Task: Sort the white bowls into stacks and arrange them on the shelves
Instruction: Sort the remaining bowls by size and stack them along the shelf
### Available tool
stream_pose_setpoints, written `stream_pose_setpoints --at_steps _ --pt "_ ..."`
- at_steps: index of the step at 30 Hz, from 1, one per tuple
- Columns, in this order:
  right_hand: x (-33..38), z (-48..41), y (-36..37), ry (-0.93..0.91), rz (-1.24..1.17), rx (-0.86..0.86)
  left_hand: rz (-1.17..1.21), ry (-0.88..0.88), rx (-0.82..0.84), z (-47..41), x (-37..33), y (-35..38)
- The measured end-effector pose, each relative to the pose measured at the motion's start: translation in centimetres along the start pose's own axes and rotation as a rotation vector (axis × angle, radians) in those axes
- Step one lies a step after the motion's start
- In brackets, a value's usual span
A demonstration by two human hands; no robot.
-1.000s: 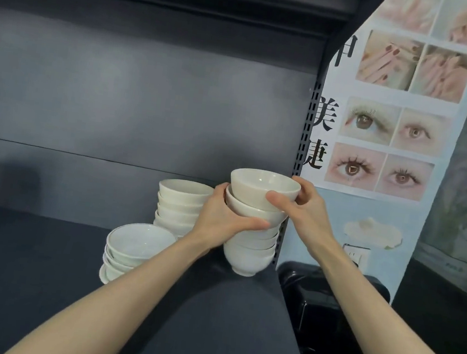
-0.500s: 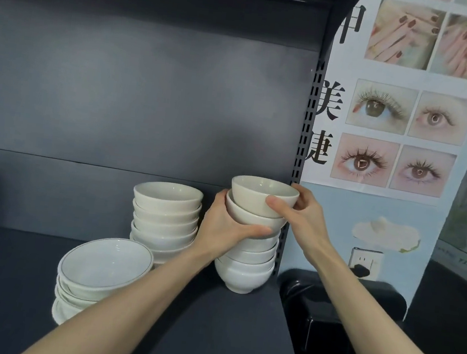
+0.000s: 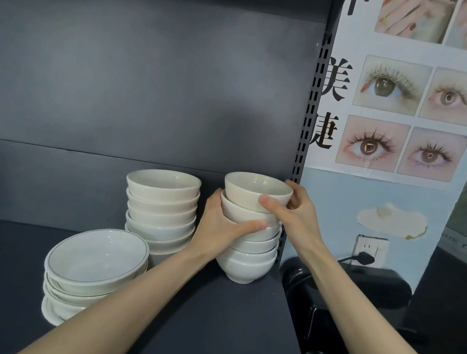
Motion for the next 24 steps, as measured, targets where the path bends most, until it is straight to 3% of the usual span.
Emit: stream_pose_setpoints --at_steps 11,24 --pt "-1.0 0.1 0.2 -0.012 0.039 0.05 0.055 0.045 0.161 0.5 0.6 -0.7" --pt "-0.7 0.4 0.2 0.028 0.06 0.153 0.057 0.064 0.102 0.9 1.2 -0.4"
Point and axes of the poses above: each hand's wrist, its own z-axis away from the middle knuckle, its own y-axis out of the palm, x = y × z, the point moved 3 cm from there along -z, towards the middle knuckle, and after that the axes turned 10 degrees about -y, right-handed, at the moved point
